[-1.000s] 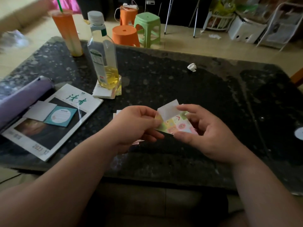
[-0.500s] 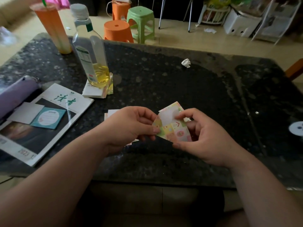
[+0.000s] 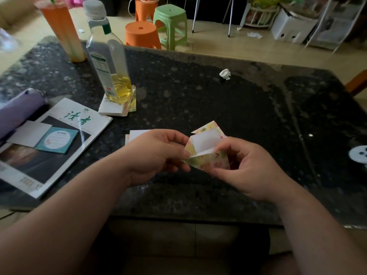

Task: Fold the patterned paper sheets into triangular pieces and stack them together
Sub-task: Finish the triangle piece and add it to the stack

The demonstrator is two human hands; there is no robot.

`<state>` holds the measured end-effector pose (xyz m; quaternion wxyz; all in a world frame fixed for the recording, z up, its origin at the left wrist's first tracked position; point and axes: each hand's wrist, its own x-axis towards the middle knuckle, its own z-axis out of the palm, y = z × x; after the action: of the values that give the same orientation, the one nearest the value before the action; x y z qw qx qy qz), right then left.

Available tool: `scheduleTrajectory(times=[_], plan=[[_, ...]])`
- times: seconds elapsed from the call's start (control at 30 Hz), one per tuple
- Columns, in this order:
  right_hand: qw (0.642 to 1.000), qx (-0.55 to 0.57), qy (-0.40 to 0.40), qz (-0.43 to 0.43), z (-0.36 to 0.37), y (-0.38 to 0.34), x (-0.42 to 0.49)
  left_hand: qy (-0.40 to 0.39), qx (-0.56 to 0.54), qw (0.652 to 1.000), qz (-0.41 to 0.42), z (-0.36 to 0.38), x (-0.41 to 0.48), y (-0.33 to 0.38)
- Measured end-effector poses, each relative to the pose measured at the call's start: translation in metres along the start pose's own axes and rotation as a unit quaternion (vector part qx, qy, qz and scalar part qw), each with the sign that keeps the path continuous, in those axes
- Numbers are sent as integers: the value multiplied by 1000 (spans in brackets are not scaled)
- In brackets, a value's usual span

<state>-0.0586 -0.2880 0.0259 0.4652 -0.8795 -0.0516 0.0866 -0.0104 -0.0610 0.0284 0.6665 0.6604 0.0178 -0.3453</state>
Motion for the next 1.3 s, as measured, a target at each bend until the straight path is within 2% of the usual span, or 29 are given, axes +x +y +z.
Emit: scheduleTrajectory(times=[0.2,0.37,0.5,0.57,0.63,0.7,0.77,0.83,0.9,1.0,1.3], plan=[[999,-10,-50,10,-4,-1,1,45,-51,997,-36,-4,9,-3],[989,-3,-139,53,-5,-2,-1,85,-44,995,-32,1,12,-6],[989,40,-130,57,-2,-13,-1,141,-22,990,-22,4,15,-10],[988,11,-134,70,2,-12,-1,160,-6,987,-11,6,17,-12],[989,-45,-113,79,7,-8,1,167,7,986,1,9,17,-14],[991,-85,-37,95,12,-5,3,164,24,986,8,10,17,-15],[992,-57,64,95,16,-5,5,153,48,987,4,12,18,-16],[990,1,118,76,18,-4,6,140,78,987,-4,13,17,-17],[993,30,96,59,20,-3,6,120,101,988,-9,15,16,-17],[997,9,59,46,22,-3,5,92,111,989,-15,18,14,-17],[993,44,101,31,15,1,5,61,-18,995,-80,21,15,-19]])
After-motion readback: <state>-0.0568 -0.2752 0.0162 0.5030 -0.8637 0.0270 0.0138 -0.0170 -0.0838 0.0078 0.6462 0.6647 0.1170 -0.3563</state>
